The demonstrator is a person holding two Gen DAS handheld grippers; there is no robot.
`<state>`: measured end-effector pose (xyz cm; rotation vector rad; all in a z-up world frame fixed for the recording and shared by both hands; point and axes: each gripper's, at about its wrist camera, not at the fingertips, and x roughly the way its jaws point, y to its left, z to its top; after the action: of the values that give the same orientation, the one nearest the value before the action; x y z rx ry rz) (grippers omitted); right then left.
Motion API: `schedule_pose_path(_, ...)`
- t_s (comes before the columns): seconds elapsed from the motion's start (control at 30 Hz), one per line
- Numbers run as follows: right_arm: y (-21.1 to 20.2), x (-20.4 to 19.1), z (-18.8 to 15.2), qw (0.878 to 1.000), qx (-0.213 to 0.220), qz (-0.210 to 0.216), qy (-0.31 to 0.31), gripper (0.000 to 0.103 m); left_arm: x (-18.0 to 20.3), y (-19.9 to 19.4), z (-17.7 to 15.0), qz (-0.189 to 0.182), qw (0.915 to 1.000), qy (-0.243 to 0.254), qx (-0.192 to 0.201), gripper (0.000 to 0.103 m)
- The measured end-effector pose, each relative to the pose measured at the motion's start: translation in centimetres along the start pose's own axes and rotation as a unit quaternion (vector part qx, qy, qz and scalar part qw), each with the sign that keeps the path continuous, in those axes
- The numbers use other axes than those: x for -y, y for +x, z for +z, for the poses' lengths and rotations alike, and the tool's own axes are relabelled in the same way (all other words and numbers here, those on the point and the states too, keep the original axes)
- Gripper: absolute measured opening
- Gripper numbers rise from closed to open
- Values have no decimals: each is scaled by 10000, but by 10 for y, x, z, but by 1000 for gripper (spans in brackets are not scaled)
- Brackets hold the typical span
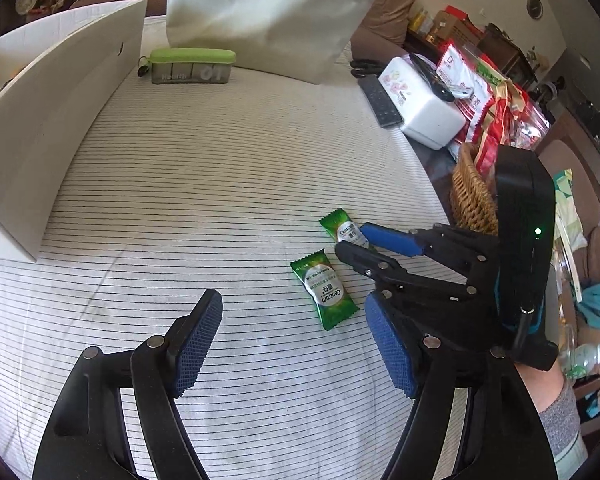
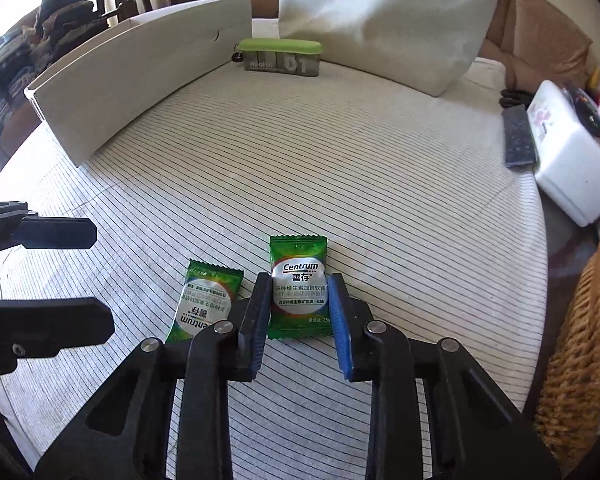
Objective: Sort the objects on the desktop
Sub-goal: 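Grasp one green Centrum packet with the right gripper while the left gripper grasps the other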
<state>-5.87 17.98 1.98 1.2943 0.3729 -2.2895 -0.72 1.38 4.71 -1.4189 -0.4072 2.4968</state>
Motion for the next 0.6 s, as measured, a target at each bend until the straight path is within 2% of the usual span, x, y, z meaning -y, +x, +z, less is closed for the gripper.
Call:
schedule_pose_path(0.13,-18,17,-11,9992,-65,-144,377,26,9,10,0,188,9998,96,-35,76)
schedule_pose_path(0.33,-64,46,-27,9927,228,-186,1166,26,31,39,4,449,9985,236,-221,76)
schedule_pose_path(0.5,-75,58,-36,9887,295,-194,1455,26,51,55,3,754,9958,457,-253,75)
schedule_pose_path(0.6,-77,64,-37,9870,317,-171,1569,26,59,58,2,970,9936,546,-210,69)
